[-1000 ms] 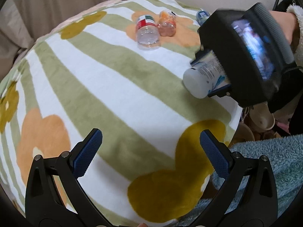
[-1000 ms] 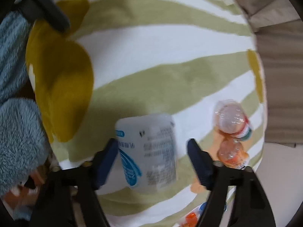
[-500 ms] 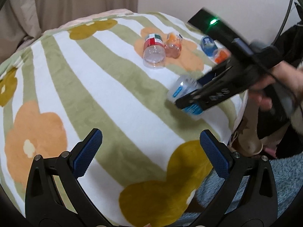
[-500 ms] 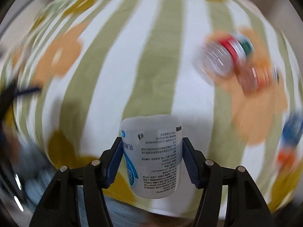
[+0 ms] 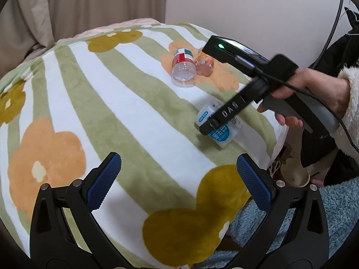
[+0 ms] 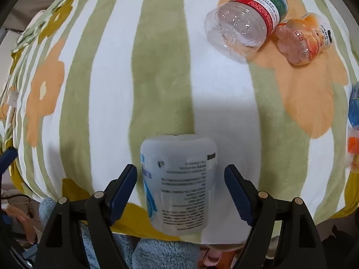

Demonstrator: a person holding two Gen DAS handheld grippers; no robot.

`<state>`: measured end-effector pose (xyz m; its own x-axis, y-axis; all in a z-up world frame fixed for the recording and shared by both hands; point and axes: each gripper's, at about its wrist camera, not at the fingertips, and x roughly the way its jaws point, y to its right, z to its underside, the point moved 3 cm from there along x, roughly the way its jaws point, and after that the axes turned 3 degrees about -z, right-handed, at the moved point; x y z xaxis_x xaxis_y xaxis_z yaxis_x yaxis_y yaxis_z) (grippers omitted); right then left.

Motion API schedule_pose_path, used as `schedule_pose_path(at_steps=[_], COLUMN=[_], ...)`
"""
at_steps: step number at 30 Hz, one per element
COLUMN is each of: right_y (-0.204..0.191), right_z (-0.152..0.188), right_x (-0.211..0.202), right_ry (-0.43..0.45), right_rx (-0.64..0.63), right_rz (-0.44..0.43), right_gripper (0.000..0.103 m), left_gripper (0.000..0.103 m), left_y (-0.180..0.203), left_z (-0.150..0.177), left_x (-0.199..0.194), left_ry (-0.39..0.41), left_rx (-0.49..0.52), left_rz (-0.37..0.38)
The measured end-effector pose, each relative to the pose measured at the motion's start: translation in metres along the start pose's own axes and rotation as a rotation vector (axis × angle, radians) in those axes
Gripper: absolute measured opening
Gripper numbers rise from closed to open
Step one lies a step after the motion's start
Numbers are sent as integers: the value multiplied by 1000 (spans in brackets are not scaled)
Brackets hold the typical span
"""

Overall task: Flip cup upside down
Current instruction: 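Rotate the white cup rim-down with the right tool and lower it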

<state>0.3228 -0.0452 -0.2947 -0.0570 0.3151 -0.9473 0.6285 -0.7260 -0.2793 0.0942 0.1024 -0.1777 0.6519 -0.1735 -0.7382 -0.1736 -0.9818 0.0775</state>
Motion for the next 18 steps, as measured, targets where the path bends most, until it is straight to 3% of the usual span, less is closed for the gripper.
schedule_pose_path(at_steps=[8, 10, 11, 13, 16, 18], right_y=[6, 6, 4, 0, 2, 2], right_z=[-38, -44, -45, -46, -38, -24], right_x=[-9, -9, -9, -9, -25, -53], right_ry=[-26, -33, -40, -29, 53, 217], right_rx=[0, -8, -13, -19, -30, -74], right_rz=[21, 17, -2, -22, -72, -88], right_gripper=[77, 70, 57, 56, 56, 56], left_gripper=[102, 102, 102, 102, 102, 102], left_y=[0, 0, 0, 1, 2, 2], left_z=[0, -1, -1, -2, -3, -3], left_x=[1, 3, 4, 5, 4, 1], left_ry=[2, 1, 0, 1, 6, 27], left_rx=[5, 3, 2, -1, -4, -8], left_rz=[7, 11, 13, 16, 20, 16])
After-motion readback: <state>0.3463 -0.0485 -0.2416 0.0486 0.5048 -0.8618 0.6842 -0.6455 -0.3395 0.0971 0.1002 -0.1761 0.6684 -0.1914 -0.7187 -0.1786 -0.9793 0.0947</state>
